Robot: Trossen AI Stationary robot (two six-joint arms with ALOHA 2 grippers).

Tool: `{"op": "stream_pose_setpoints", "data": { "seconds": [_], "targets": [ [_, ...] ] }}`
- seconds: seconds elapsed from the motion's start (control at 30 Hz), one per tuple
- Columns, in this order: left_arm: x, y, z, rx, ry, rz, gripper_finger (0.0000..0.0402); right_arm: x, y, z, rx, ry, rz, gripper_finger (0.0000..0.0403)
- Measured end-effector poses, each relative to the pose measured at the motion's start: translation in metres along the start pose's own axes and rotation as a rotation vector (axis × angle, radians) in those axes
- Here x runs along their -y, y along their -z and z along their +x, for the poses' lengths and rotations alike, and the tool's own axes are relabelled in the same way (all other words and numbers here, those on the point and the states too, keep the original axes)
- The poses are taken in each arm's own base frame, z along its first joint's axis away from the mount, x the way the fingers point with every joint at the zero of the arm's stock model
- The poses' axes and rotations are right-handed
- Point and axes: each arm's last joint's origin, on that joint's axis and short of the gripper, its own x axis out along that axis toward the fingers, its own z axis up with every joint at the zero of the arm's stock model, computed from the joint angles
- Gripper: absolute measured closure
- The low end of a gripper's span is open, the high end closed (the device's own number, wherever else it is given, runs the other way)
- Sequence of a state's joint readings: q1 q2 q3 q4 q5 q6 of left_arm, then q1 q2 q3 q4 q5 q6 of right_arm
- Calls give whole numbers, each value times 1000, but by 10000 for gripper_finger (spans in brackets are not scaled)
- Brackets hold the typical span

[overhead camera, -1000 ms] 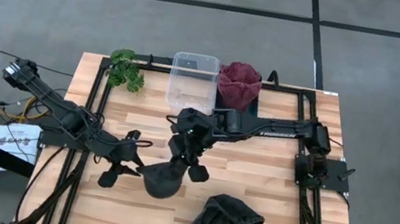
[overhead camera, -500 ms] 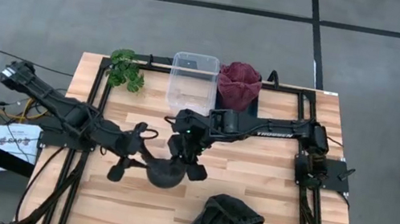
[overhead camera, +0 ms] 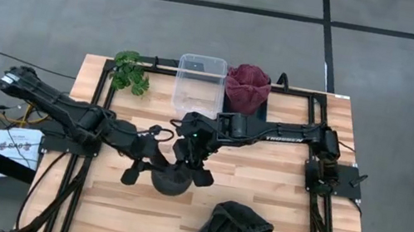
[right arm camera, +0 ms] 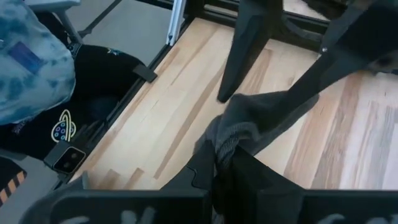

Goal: Pick & Place hat
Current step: Put the left black cap into the transparent bin

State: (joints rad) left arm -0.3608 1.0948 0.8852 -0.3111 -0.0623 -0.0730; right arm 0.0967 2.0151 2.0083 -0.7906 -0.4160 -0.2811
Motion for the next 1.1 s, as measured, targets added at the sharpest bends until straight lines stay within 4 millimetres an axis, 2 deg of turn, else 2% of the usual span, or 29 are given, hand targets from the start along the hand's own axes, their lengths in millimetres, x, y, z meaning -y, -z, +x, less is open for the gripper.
{"op": "stream_pose_setpoints", "data": {
  "seconds": [0.2, 0.5, 1.1],
  "targets": [
    [0, 4, 11, -39, 8, 17, 270, -5, 3, 2, -41, -17, 5, 388],
    [-1, 0, 1, 2, 10, 14, 270, -22, 7, 7, -114, -69, 0, 388],
    [-4, -4, 0, 35, 7, 6, 270, -18, 6, 6, -94, -61, -81, 388]
  ]
}}
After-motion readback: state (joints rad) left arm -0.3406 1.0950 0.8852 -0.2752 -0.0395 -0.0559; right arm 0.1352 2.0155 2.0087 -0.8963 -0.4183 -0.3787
